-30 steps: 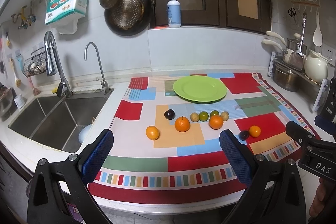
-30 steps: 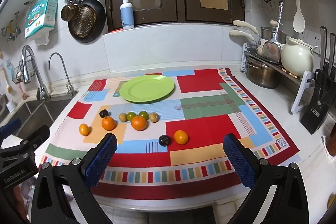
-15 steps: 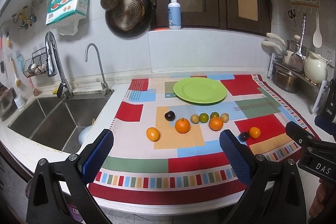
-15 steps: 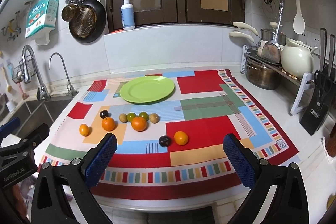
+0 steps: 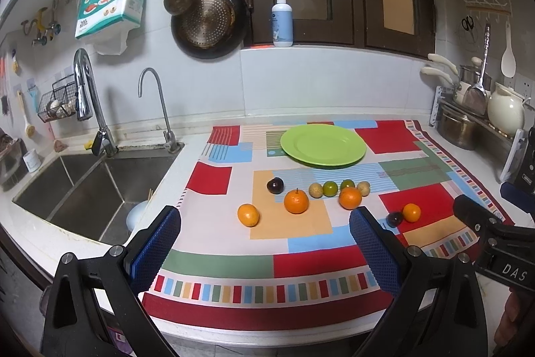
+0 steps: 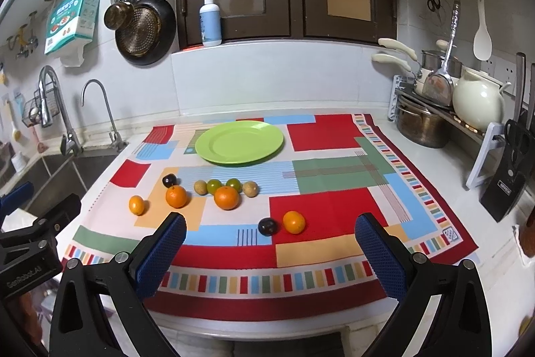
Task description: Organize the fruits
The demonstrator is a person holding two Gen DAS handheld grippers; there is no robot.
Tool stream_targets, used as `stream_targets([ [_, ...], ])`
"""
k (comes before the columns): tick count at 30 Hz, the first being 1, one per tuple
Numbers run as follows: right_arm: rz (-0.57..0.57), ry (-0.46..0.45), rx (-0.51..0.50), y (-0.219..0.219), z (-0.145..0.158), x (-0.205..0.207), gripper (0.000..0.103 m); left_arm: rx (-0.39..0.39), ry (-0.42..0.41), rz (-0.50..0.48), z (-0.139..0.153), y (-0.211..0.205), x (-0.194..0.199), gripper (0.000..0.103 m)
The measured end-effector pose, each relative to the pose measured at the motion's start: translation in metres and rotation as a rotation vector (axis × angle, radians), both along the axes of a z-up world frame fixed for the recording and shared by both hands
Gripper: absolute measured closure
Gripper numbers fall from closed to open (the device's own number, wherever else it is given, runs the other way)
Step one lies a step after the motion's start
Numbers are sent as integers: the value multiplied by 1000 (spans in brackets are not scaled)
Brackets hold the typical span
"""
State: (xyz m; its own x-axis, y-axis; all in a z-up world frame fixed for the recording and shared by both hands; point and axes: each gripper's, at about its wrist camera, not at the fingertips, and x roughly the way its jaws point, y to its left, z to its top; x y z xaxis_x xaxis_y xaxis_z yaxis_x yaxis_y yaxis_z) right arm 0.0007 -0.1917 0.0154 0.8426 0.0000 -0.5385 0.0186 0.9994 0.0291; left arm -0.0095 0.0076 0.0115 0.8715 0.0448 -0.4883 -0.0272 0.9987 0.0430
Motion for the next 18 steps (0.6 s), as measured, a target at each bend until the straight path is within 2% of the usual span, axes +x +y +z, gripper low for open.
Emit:
stream_targets([
  [5, 47, 0, -14, 14, -7, 8, 2, -1, 2, 1, -7, 10, 8, 1],
  [11, 136, 22, -18, 39, -18, 28, 11, 6, 17, -19, -18, 24, 24, 7],
  [14, 184, 42, -13, 53, -25, 42, 16, 4, 26, -36, -24, 33, 35, 11],
  [18, 242, 70, -8, 72, -34, 62, 22, 17, 50, -72, -34, 41, 53, 23],
])
